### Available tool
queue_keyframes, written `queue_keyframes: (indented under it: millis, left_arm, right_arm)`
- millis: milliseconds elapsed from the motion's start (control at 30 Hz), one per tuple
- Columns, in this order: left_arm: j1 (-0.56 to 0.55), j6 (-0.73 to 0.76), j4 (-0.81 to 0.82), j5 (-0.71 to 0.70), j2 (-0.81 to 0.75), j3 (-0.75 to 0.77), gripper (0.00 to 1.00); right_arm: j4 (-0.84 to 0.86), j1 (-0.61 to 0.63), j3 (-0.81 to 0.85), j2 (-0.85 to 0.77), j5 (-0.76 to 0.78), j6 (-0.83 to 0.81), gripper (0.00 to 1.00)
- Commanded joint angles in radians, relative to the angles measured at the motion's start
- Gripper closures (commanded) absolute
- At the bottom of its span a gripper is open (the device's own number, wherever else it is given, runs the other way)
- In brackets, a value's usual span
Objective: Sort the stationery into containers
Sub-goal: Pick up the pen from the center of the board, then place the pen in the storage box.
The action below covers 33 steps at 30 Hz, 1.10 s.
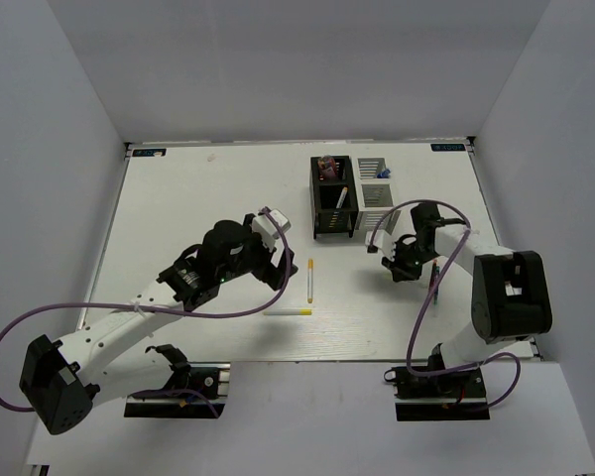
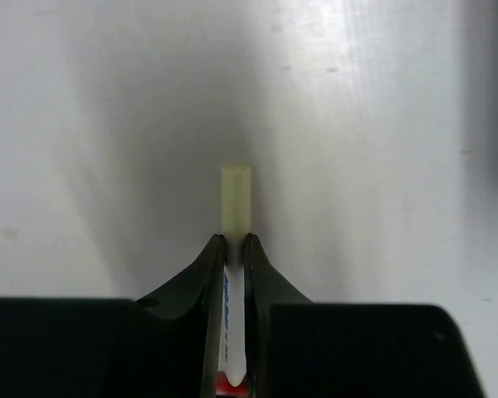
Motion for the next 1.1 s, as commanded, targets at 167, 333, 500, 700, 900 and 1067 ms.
queue_keyframes:
  millis: [167,333,500,700,900,1067]
  left_arm:
    - [0.005,0.010,0.019,0.118,0.021,-0.013,0.02]
    - [-0.004,0.001,-0.074,0.037,0.126,0.047,0.01]
    - [-0.004,-0.008,-0.150,-0.009,0.228,0.079,0.01]
    - [-0.013,-0.008,-0.180,-0.030,0.248,0.099,0.01]
    - [-0.013,-0.008,-0.190,-0.066,0.218,0.090,0.01]
    - [-0.013,-0.008,-0.190,-0.075,0.227,0.081,0.01]
  right_arm:
    - [-0.337,0.007,0.126,-0.199,-0.281,-0.080,0.99]
    - [-0.331,0.013,0.296,-0.242,-0.416,-0.013,1.00]
    - [-0.144,0.023,0.405,-0.187,-0.561,0.130,1.00]
    - [0.064,0.048,0.588,-0.078,-0.701,0.372,1.00]
    - [0.467,0.076,0.640,0.055,-0.842,0.711,1.00]
    - [0.779,0.116,0.697,0.218,-0.918,0.925,1.00]
